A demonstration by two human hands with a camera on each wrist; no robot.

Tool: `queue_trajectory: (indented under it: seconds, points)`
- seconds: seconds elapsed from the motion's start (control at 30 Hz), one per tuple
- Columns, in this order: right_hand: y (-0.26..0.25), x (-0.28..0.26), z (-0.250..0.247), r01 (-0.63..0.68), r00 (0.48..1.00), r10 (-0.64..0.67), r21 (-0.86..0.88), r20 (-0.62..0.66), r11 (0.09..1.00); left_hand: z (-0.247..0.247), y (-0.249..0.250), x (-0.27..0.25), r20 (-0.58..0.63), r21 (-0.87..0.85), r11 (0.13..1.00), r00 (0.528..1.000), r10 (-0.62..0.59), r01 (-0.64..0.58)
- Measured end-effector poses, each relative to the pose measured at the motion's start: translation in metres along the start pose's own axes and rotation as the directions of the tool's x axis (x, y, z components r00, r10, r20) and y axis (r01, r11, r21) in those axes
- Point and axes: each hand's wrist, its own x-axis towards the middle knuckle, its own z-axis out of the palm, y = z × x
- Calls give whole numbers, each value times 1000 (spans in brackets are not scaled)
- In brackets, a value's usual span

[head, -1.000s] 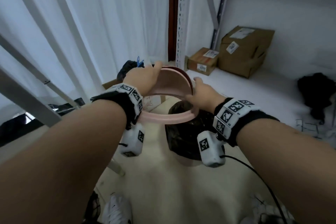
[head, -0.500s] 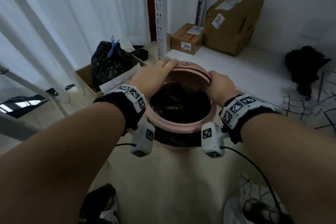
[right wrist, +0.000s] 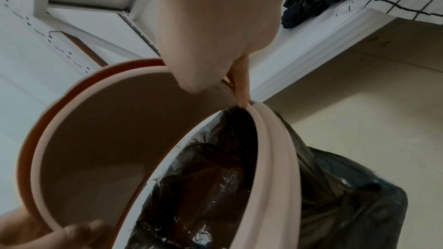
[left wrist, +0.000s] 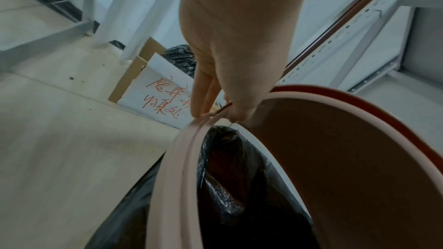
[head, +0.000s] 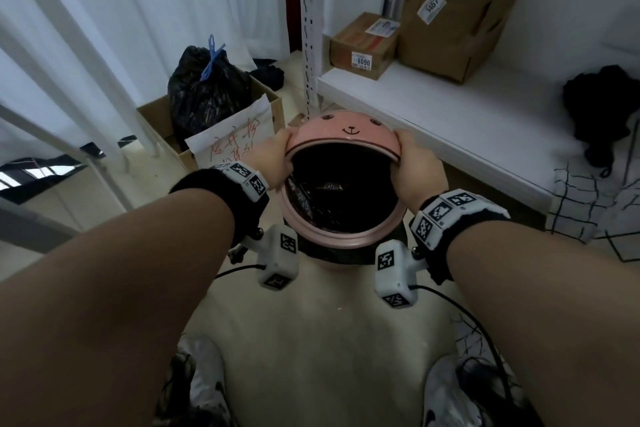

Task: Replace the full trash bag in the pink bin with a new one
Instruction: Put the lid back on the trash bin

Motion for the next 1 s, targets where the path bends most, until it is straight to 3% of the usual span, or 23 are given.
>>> queue_trajectory:
  seconds: [0.13,0.2,0.3,0.53,0.63,0.77,0.83,1.0]
  points:
    - [11,6,2,-146,989,147,107,4,983,9,2,10,13,-92,996,1000,-11,12]
    - [18,9,2,-193,980,182,181,75,964,14,2,16,9,-109,994,1000,-19,20]
    - [24,8,3,-199,971,165,200,174,960,20,1,23,6,-104,994,999,-38,38]
    - [23,-2,10,-191,964,147,193,221,962,28,0,21,-49,-183,980,995,-84,74]
    - [20,-5,10,-199,967,160,202,198,959,28,-1,14,19,-293,945,989,-144,143]
    - [24,-1,11,-281,944,244,147,224,949,29,-1,4,212,-408,865,952,-221,292]
    - [28,3,16,-316,927,283,110,246,942,29,1,1,231,-450,827,939,-255,336]
    - [33,10,28,-409,889,333,218,315,886,29,7,-2,244,-459,798,919,-309,390]
